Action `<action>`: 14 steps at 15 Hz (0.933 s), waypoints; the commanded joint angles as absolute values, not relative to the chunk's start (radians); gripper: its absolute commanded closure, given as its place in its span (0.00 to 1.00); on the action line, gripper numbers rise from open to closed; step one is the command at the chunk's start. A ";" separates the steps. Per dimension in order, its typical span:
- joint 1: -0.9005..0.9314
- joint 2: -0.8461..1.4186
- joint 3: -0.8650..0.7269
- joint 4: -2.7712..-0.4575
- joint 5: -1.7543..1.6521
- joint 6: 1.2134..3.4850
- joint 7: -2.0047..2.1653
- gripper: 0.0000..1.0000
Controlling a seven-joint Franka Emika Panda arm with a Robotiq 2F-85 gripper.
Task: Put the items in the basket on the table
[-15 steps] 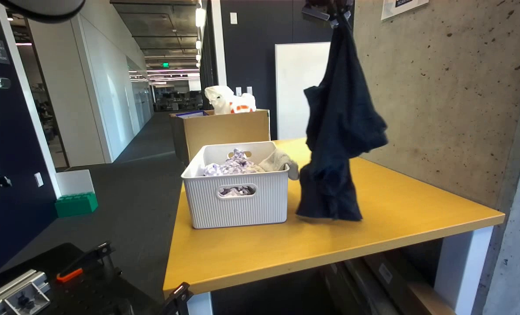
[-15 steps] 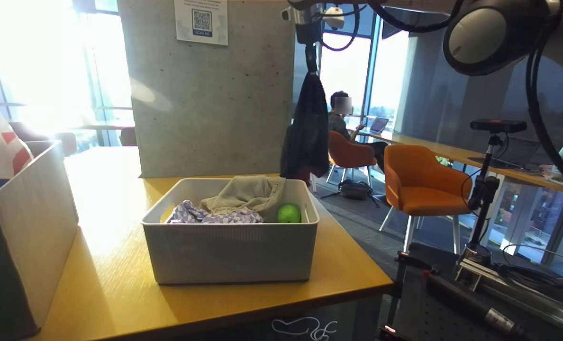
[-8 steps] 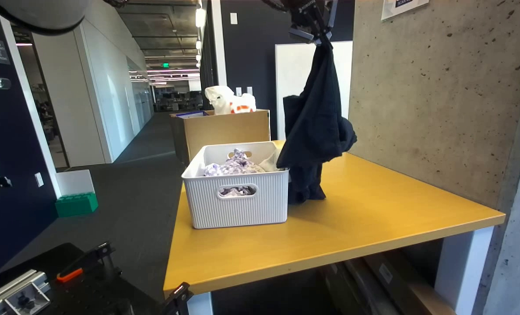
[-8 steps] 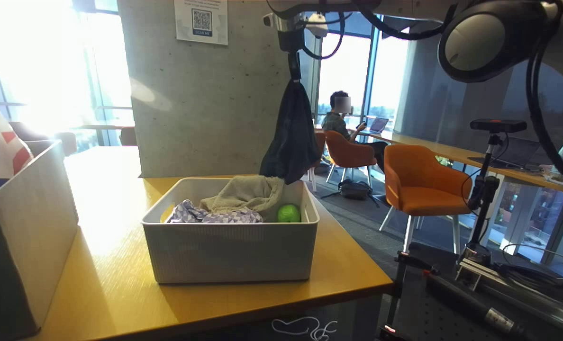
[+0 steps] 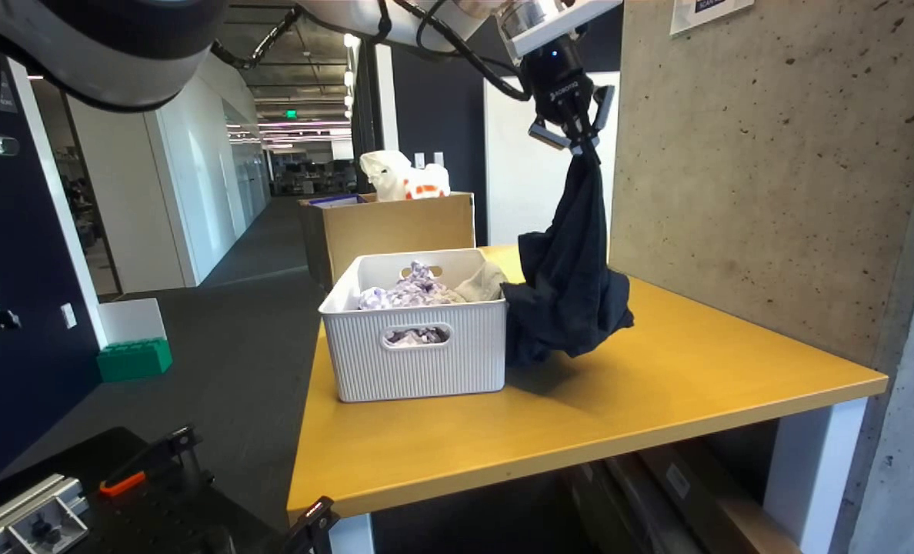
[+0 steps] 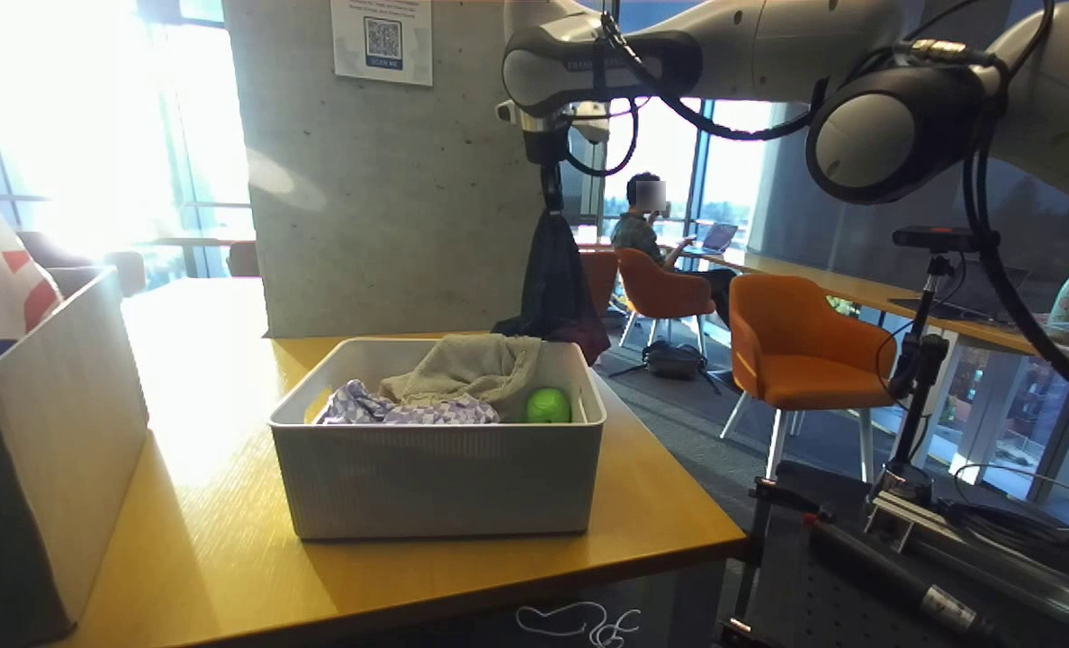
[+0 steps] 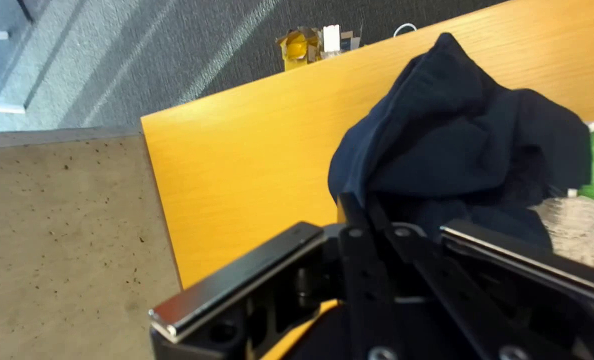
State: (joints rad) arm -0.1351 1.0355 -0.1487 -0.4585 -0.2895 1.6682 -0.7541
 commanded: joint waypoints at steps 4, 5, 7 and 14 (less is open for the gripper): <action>-0.142 1.112 -0.091 -0.423 -0.218 1.684 -0.809 0.72; -0.141 1.118 -0.090 -0.419 -0.216 1.685 -0.806 0.71; -0.136 1.110 -0.094 -0.433 -0.219 1.666 -0.797 0.58; -0.098 1.047 -0.088 -0.476 -0.217 1.597 -0.798 0.06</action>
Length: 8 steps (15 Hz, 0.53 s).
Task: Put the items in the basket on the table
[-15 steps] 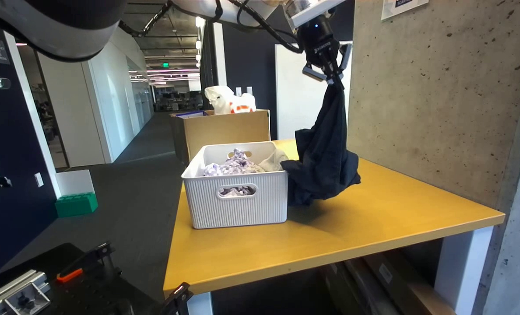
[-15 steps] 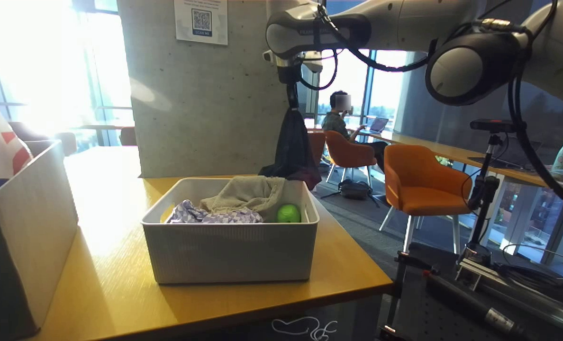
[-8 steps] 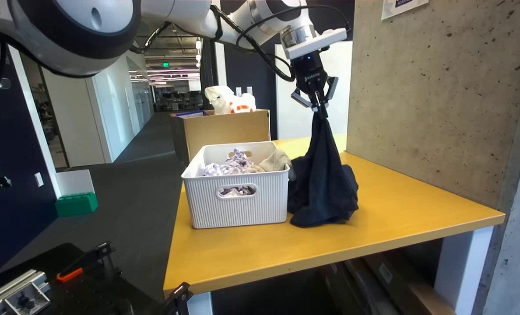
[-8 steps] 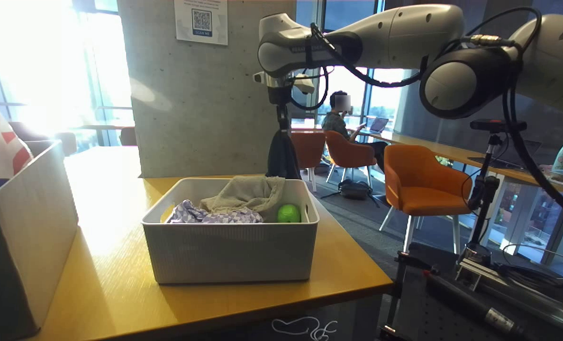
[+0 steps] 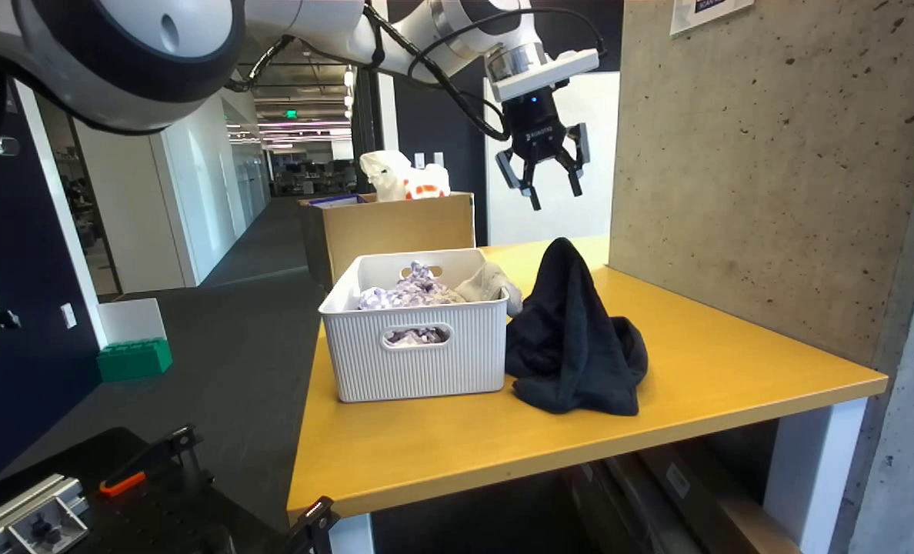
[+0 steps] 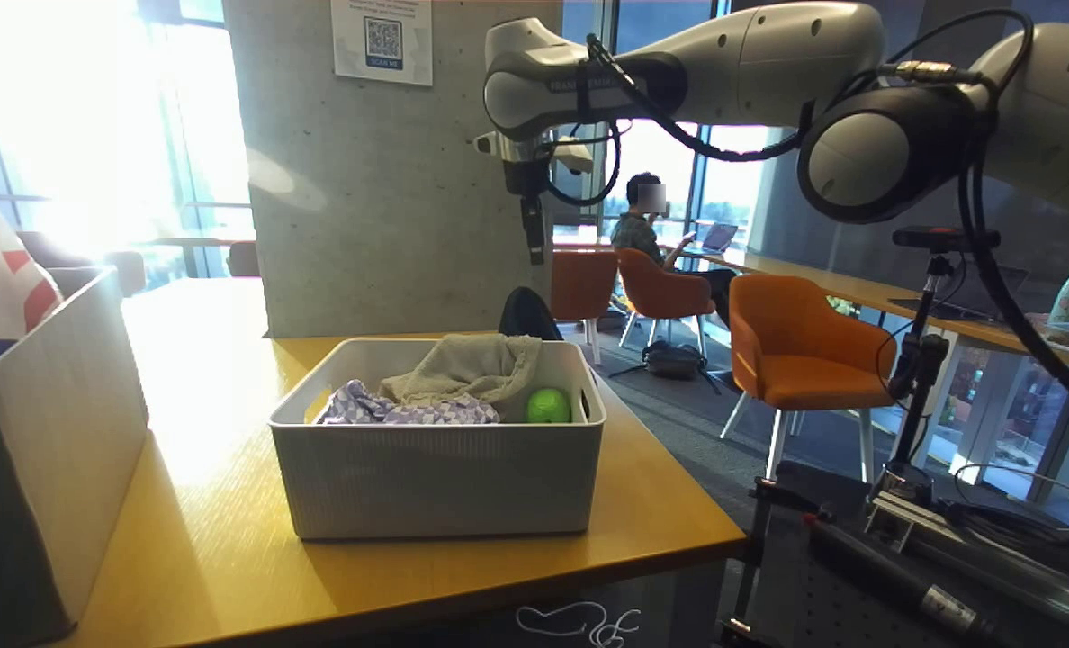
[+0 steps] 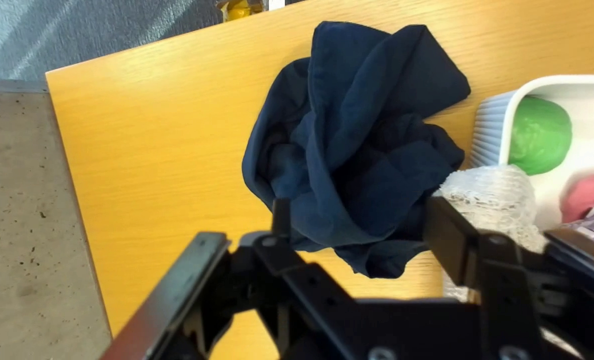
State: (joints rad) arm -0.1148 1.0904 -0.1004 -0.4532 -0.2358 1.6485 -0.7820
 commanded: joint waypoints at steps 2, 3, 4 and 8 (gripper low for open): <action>-0.069 1.036 -0.090 -0.476 -0.225 1.562 -0.787 0.00; -0.049 1.029 -0.093 -0.479 -0.233 1.536 -0.789 0.00; -0.031 1.025 -0.093 -0.479 -0.238 1.517 -0.797 0.00; 0.044 1.031 -0.086 -0.474 -0.249 1.484 -0.850 0.00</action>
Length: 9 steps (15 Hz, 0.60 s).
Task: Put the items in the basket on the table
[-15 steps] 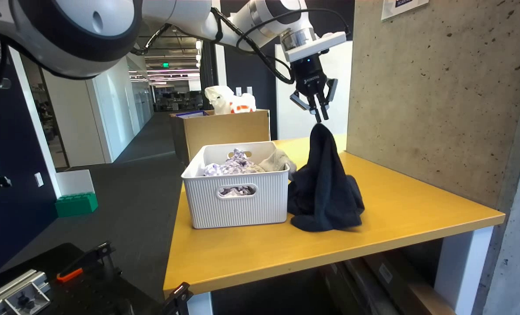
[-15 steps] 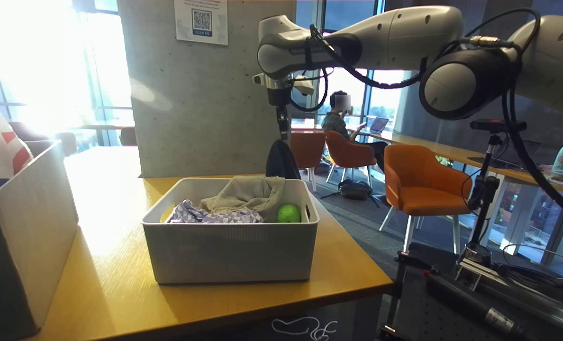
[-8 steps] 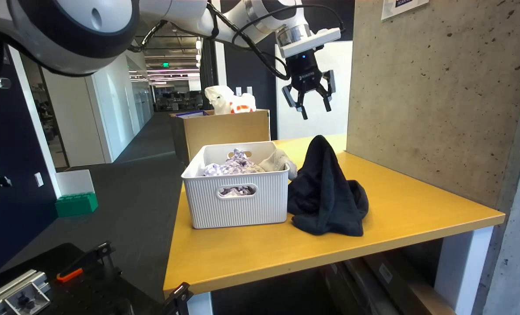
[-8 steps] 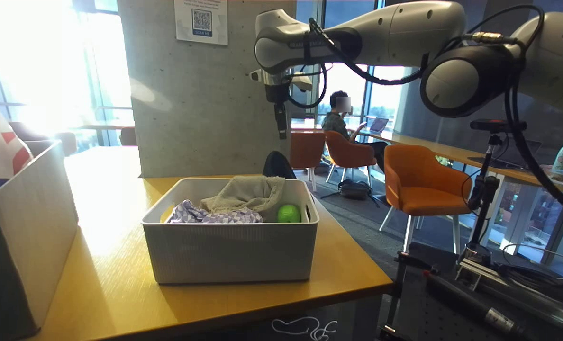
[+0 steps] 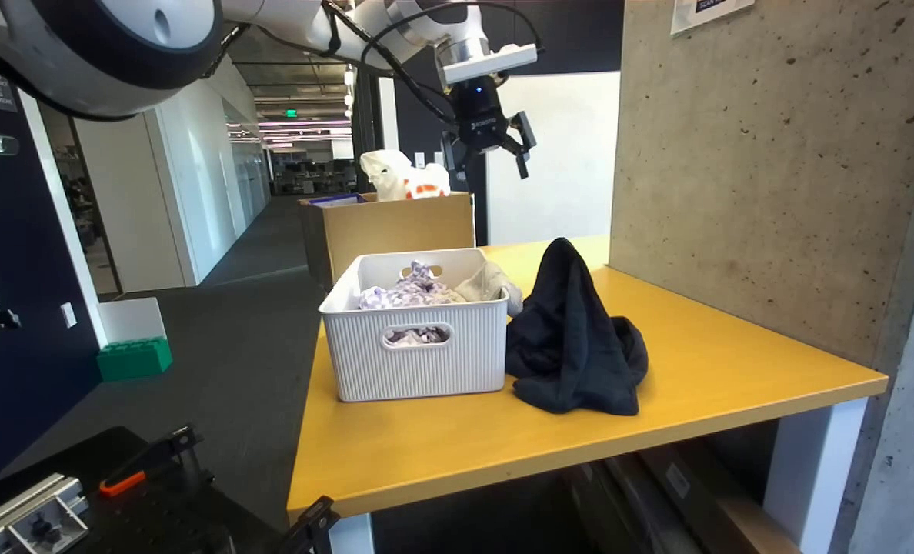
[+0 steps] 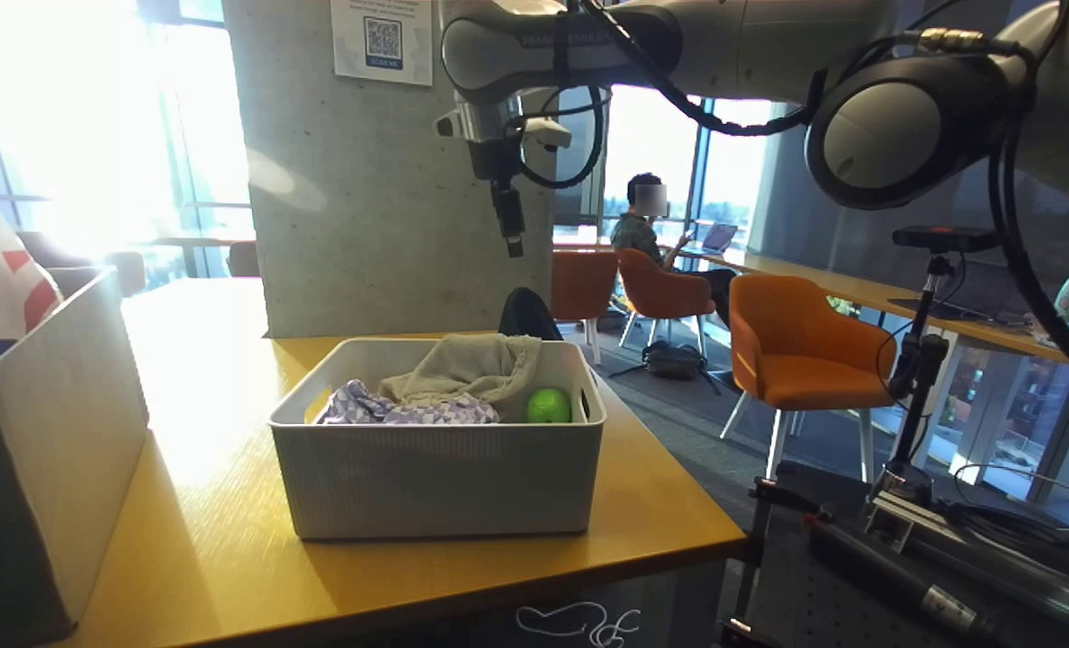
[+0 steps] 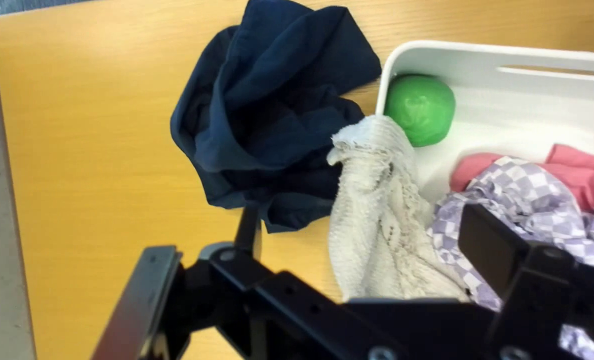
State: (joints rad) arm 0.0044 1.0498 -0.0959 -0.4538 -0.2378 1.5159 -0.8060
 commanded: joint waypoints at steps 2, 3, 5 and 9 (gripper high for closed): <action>0.077 1.056 -0.085 -0.443 -0.255 1.469 -0.879 0.00; 0.086 1.067 -0.078 -0.434 -0.252 1.473 -0.914 0.00; 0.102 1.084 -0.066 -0.434 -0.245 1.485 -0.976 0.00; 0.114 1.096 -0.077 -0.433 -0.244 1.484 -0.931 0.00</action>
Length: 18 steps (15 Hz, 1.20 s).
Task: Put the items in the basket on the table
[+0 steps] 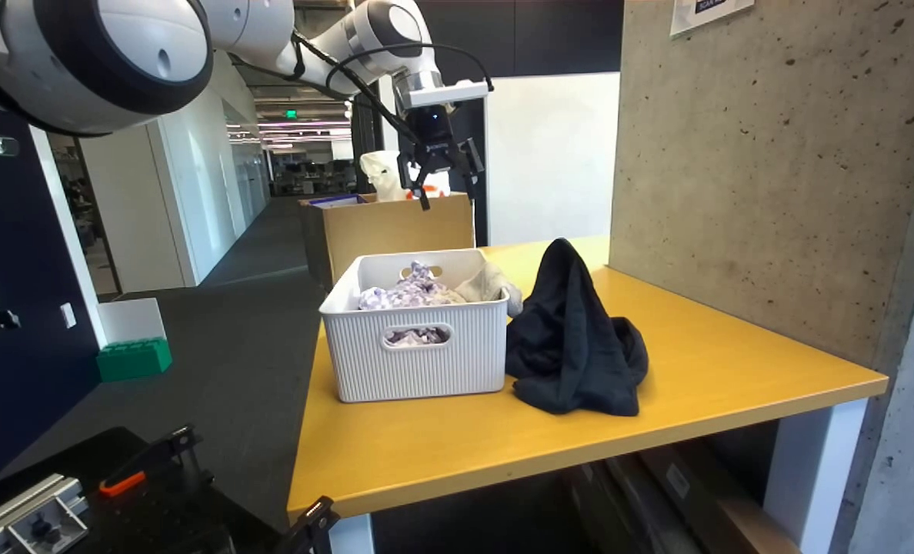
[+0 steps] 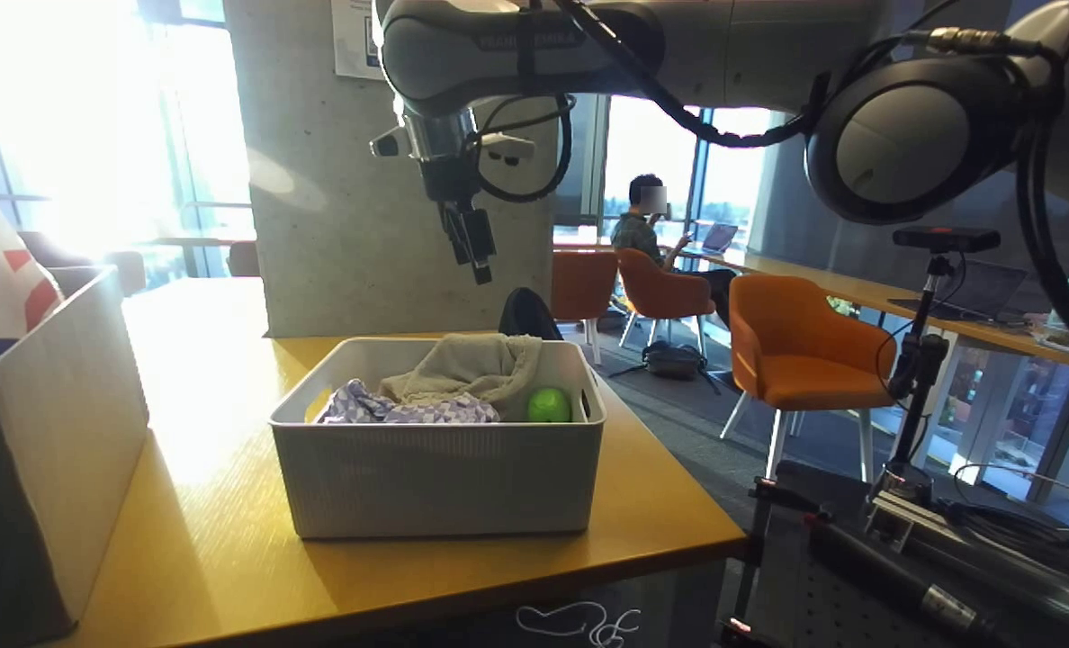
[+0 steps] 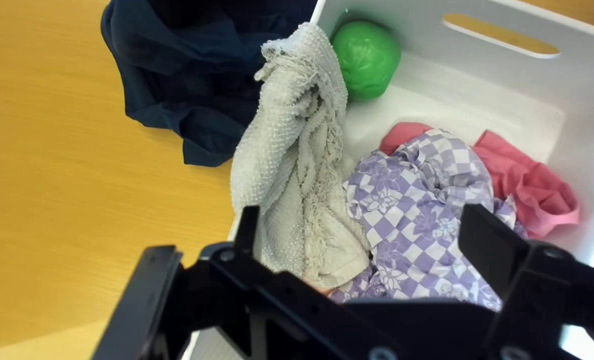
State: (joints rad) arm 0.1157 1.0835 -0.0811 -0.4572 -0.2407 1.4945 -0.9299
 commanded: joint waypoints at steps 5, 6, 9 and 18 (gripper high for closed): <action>0.094 1.084 -0.070 -0.459 -0.232 1.508 -0.930 0.00; 0.108 1.108 -0.069 -0.433 -0.238 1.510 -0.944 0.00; 0.142 1.128 -0.060 -0.431 -0.241 1.514 -0.953 0.00; 0.210 1.283 -0.021 -0.420 -0.233 1.860 -1.148 0.00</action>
